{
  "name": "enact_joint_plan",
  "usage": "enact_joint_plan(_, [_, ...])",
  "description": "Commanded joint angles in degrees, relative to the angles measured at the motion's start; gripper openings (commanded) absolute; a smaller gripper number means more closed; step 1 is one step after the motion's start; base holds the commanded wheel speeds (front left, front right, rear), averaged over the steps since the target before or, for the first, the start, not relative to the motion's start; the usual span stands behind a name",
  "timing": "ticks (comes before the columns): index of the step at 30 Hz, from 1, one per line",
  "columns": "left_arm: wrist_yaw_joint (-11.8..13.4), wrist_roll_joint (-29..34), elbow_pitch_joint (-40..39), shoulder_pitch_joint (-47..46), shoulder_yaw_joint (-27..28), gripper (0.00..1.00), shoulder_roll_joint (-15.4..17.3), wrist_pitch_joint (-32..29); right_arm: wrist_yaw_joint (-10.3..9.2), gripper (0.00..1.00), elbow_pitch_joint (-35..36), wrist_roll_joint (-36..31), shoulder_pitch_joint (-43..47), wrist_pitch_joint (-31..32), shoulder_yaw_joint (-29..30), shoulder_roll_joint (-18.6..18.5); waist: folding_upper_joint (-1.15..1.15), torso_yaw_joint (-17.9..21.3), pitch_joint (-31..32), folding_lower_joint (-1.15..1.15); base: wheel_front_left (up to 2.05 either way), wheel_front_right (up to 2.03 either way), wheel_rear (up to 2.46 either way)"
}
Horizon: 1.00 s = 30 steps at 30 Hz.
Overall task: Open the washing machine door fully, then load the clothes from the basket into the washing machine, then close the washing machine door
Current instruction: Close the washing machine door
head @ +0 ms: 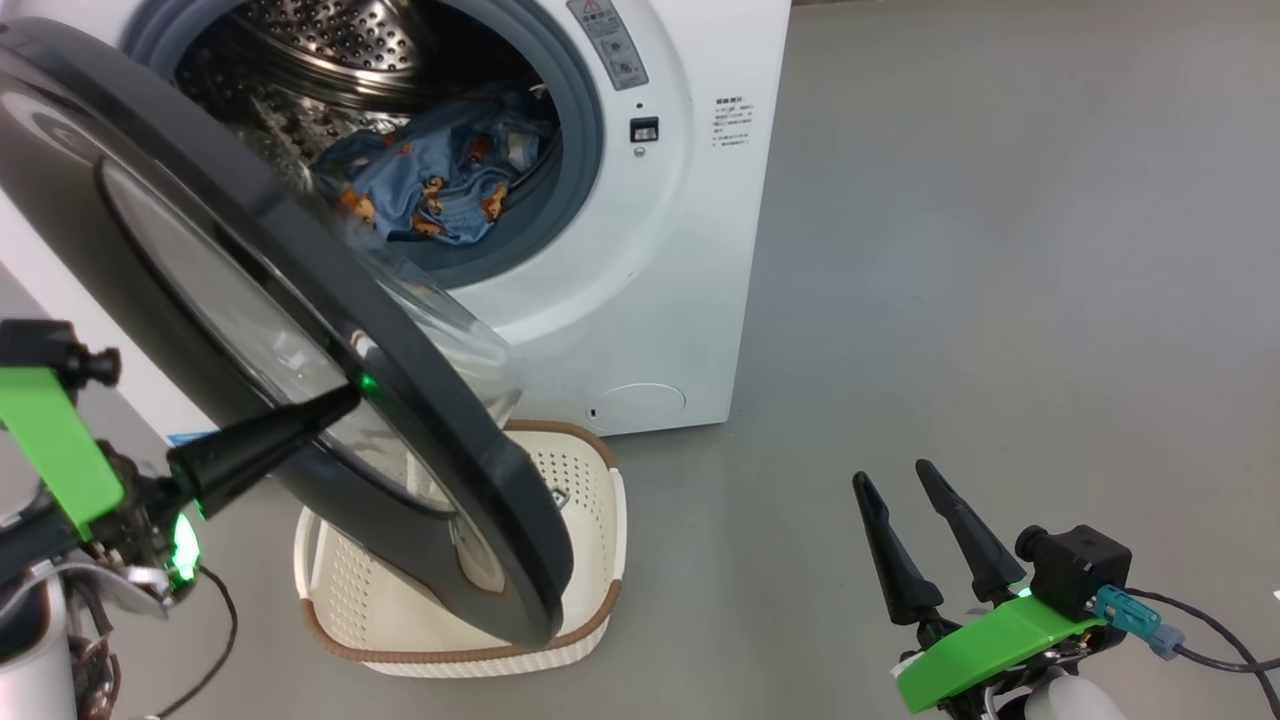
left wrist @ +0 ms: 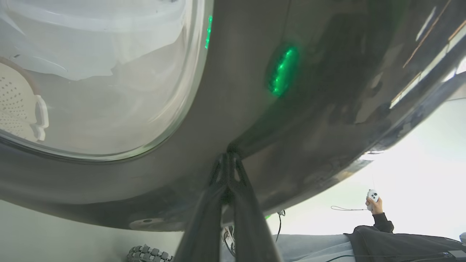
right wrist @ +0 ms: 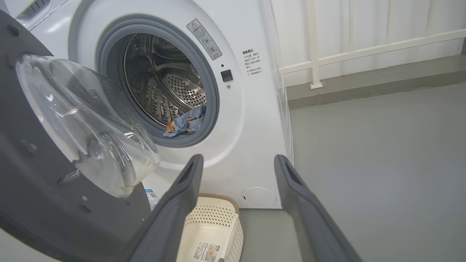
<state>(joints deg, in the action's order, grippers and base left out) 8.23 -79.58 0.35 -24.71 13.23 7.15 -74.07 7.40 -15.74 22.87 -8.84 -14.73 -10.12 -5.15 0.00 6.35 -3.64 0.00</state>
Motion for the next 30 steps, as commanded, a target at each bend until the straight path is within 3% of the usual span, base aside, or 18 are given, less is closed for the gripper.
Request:
enact_joint_plan(1, [-0.8, 0.7, -1.3, -3.4, 2.0, 0.00, 1.5, 0.5, 0.09, 1.00, 1.6, -0.5, -1.6, -0.3, -1.0, 0.3, 0.00, 0.4, -0.4, 0.00, 0.00, 0.00, 0.00])
enact_joint_plan(18, [-5.2, 3.3, 1.6, -10.0, 3.3, 0.00, 1.1, 7.6, 0.09, 1.00, 2.8, -1.0, -2.4, -0.3, -0.4, 1.6, 0.00, 5.0, -4.2, 0.00, 0.00, 0.00, 0.00])
enact_joint_plan(30, [-7.8, 6.4, 4.7, -14.7, 4.0, 0.00, 2.8, 12.1, 0.09, 1.00, 3.9, -1.3, -2.4, -0.3, -0.2, 2.2, 0.00, 10.1, -6.9, 0.00, 0.00, 0.00, 0.00])
